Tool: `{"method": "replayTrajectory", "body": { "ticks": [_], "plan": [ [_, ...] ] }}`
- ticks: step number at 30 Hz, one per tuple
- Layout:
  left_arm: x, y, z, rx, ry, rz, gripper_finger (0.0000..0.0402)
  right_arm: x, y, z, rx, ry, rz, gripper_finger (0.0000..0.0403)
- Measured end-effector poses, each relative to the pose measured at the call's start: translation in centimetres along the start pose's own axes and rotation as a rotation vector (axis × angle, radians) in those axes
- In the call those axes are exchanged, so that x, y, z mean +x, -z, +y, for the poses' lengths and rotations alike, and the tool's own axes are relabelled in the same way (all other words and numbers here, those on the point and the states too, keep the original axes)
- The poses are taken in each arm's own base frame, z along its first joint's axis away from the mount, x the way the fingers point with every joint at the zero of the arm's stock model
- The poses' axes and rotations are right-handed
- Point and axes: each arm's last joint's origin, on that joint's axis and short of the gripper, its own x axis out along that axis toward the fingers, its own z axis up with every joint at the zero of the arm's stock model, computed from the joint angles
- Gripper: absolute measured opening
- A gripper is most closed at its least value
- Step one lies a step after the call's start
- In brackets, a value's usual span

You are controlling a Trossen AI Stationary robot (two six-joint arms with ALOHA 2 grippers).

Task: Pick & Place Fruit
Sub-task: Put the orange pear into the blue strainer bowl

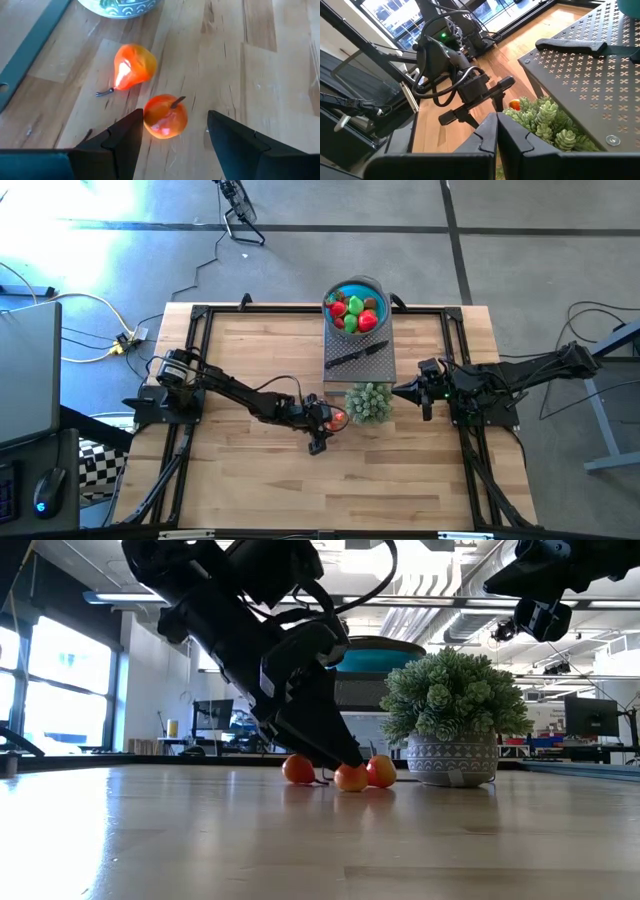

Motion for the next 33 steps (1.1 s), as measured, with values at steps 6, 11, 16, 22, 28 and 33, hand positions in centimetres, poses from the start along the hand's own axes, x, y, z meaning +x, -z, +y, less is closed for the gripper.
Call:
{"method": "replayTrajectory", "body": {
  "ticks": [6,11,16,22,28,33],
  "plan": [
    [-0.01,-0.05,0.00,-0.001,0.001,-0.004,0.0216,0.00,0.00,0.00,0.000,0.000,0.000,0.0002],
    [-0.01,-0.09,-0.02,-0.002,0.003,-0.008,0.0216,0.00,-0.01,-0.01,0.000,0.003,-0.002,0.0002],
    [-0.01,-0.09,-0.02,-0.002,0.002,-0.008,0.0216,0.00,-0.01,-0.01,0.000,0.003,-0.003,0.0002],
    [-0.02,-0.08,-0.01,-0.057,0.001,-0.005,0.0216,0.00,0.00,-0.01,0.000,0.003,-0.002,0.0002],
    [-0.04,0.46,0.26,-0.075,-0.036,0.045,0.0216,0.00,0.00,-0.01,-0.029,0.003,-0.002,0.0002],
    [-0.03,0.38,0.29,-0.076,-0.053,0.031,0.0216,0.00,0.00,-0.01,-0.034,0.003,-0.002,0.0002]
  ]
}}
